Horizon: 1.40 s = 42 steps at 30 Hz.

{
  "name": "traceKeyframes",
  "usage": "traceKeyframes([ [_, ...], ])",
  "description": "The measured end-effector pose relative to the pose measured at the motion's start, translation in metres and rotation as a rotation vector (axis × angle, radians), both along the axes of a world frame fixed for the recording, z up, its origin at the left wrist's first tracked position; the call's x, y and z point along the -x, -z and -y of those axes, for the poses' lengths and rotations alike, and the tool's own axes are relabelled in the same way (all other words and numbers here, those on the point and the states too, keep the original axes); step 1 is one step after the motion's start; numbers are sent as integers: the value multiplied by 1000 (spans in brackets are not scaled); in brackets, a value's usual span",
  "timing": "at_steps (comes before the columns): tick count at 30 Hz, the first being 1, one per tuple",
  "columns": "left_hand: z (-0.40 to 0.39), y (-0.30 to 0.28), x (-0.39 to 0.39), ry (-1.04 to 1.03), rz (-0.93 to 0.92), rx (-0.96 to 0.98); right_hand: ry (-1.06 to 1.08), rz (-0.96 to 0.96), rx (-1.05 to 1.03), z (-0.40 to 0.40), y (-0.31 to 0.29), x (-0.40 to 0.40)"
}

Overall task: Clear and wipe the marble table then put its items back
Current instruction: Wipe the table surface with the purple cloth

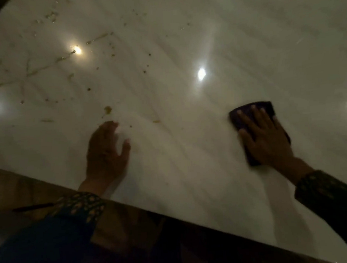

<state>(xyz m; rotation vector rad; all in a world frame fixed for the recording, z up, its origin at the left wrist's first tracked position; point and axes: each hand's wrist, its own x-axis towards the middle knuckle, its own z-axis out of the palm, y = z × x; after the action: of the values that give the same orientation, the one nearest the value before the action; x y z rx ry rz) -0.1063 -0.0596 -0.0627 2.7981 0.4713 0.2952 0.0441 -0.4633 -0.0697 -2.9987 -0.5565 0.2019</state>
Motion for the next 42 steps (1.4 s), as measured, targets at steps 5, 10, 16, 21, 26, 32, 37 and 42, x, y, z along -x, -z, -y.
traceKeyframes([
  [5, -35, 4, -3, -110, 4, 90, 356, 57, -48, -78, 10, -55],
  [10, -40, 6, 0, -84, -5, 116, 117, 56, -151, -222, 9, 40],
  [16, -44, 6, 2, -75, 8, 174, -167, -10, -87, -201, 6, 100],
  [21, -45, 8, 1, -66, -12, 141, 175, -22, -28, -174, 7, 12],
  [26, -45, 6, 1, -71, 19, 186, 191, 5, -38, -279, 7, 6],
  [32, -65, -4, 2, -108, 116, 293, -310, -72, -76, -287, 1, 91],
  [37, -153, 1, 4, -223, -11, 25, -198, -28, -8, -219, 1, 28],
  [42, -168, 15, 2, -261, -22, 0, 118, 17, -44, -252, 3, -38],
])
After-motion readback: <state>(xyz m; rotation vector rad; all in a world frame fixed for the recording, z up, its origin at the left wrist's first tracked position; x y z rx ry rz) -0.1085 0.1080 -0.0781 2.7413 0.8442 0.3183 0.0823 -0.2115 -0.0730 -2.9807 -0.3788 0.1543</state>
